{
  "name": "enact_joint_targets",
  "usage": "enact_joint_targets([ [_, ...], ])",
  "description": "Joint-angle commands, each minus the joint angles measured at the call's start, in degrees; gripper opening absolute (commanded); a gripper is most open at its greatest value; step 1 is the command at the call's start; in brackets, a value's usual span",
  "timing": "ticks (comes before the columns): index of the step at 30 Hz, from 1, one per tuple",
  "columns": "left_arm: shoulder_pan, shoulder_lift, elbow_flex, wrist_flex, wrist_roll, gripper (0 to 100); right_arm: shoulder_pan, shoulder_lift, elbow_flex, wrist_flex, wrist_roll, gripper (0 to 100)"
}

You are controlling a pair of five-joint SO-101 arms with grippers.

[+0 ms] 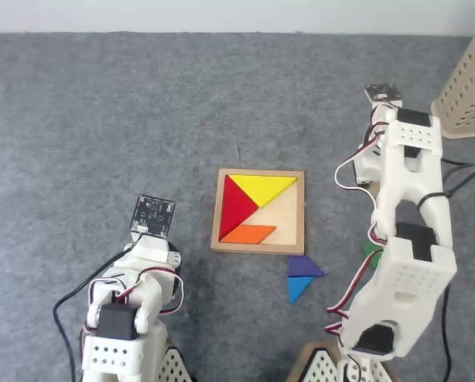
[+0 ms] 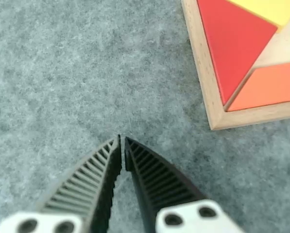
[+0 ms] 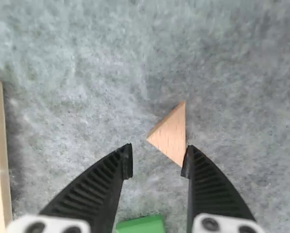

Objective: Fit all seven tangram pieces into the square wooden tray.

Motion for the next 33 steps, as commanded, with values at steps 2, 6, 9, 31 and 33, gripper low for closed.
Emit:
enact_joint_targets([
  [2,-0.35,-1.23,-1.1,0.35,0.44,1,0.75,2.07,-2.64,-3.12,1.05,18.8],
  [6,-0.35,-1.23,-1.1,0.35,0.44,1,0.75,6.55,-4.48,-2.68,2.64,18.8],
  [9,-0.35,-1.23,-1.1,0.35,0.44,1,0.75,8.75,-5.45,-2.59,2.55,18.8],
  [31,-0.35,-1.23,-1.1,0.35,0.44,1,-13.23,-9.27,4.13,6.64,-3.6,0.8],
  [33,-0.35,-1.23,-1.1,0.35,0.44,1,-13.85,-14.55,8.26,5.41,-2.29,1.1],
])
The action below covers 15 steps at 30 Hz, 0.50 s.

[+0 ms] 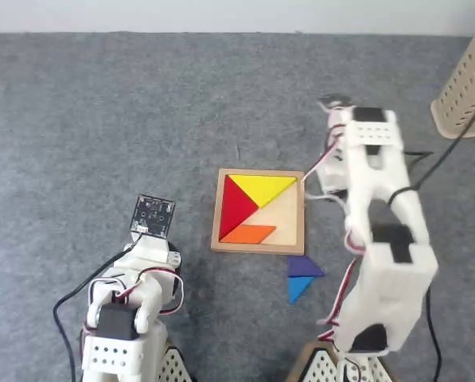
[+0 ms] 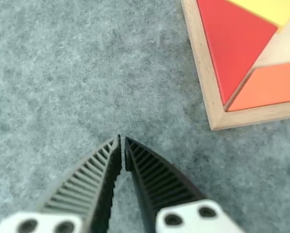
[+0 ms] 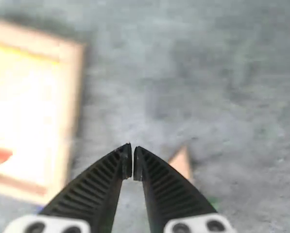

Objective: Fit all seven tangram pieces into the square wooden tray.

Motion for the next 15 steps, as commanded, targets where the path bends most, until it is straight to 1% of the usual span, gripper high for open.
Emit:
enact_joint_targets([
  [1,-0.35,-1.23,-1.1,0.35,0.44,1,-1.45,-12.44,5.1,-1.27,2.37,1.8],
  [4,-0.35,-1.23,-1.1,0.35,0.44,1,-0.92,-19.03,12.4,2.15,11.6,10.3],
  [6,-0.35,-1.23,-1.1,0.35,0.44,1,-0.4,-23.08,18.9,1.1,16.35,16.2],
  [8,-0.35,-1.23,-1.1,0.35,0.44,1,0.4,-25.89,24.97,-3.47,18.02,19.6],
  [11,-0.35,-1.23,-1.1,0.35,0.44,1,2.24,-28.97,31.74,-9.54,19.87,19.9],
  [15,-0.35,-1.23,-1.1,0.35,0.44,1,4.62,-28.26,33.76,-12.97,22.15,20.1],
])
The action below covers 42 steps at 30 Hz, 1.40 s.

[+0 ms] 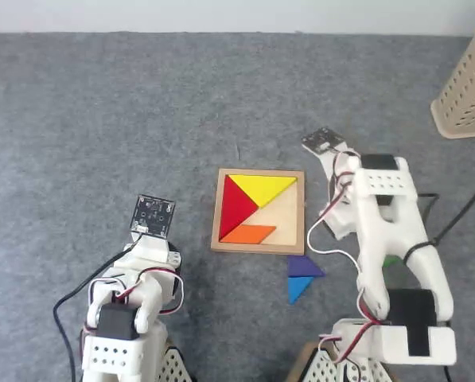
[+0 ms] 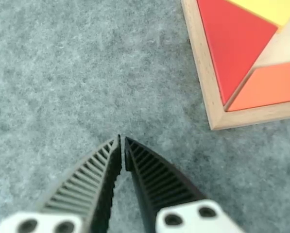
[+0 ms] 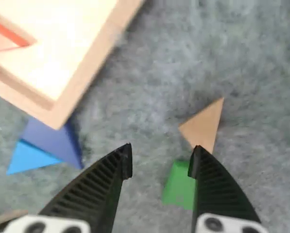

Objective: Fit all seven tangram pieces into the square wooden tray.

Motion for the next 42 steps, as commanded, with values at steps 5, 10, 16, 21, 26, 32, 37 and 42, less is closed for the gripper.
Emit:
enact_joint_targets([
  [5,-0.35,-1.23,-1.1,0.35,0.44,1,3.65,2.68,0.0,-6.02,3.69,20.2],
  [10,-0.35,-1.23,-1.1,0.35,0.44,1,3.38,7.96,0.0,-9.27,3.6,20.2],
  [16,-0.35,-1.23,-1.1,0.35,0.44,1,3.56,11.21,-0.09,-10.59,3.69,19.9],
  [21,-0.35,-1.23,-1.1,0.35,0.44,1,3.56,11.74,-0.18,-10.68,3.16,17.7],
  [26,-0.35,-1.23,-1.1,0.35,0.44,1,3.82,11.74,-7.65,-5.58,-3.43,1.4],
  [32,-0.35,-1.23,-1.1,0.35,0.44,1,1.36,11.82,-21.1,6.29,-4.57,0.6],
  [37,-0.35,-1.23,-1.1,0.35,0.44,1,-6.81,12.18,-28.31,10.51,-4.66,0.7],
  [42,-0.35,-1.23,-1.1,0.35,0.44,1,-20.62,12.35,-28.84,9.27,-3.87,0.7],
])
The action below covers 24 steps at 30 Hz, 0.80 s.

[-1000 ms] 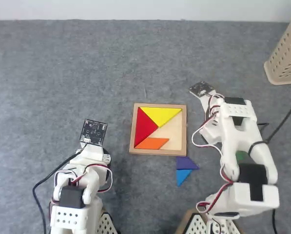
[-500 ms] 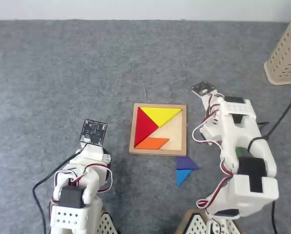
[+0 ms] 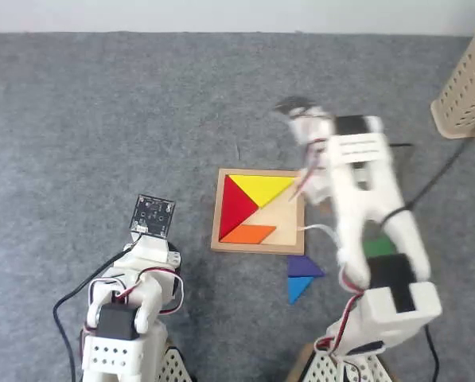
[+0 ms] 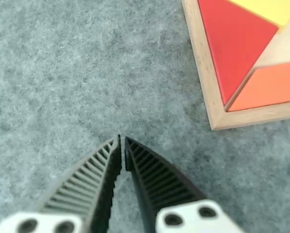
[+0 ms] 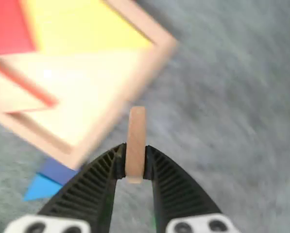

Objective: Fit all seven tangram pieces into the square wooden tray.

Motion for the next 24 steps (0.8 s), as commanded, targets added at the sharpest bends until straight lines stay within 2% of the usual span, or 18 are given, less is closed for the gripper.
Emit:
enact_joint_targets([
  [1,-0.35,-1.23,-1.1,0.35,0.44,1,-9.36,-0.31,-2.64,-0.75,1.05,0.7],
  [6,-0.35,-1.23,-1.1,0.35,0.44,1,-15.25,-0.31,2.11,-5.76,5.54,0.7],
  [14,-0.35,-1.23,-1.1,0.35,0.44,1,-15.43,-0.31,6.95,-11.74,12.04,0.7],
  [24,-0.35,-1.23,-1.1,0.35,0.44,1,-15.52,5.41,6.33,-13.58,12.66,0.9],
])
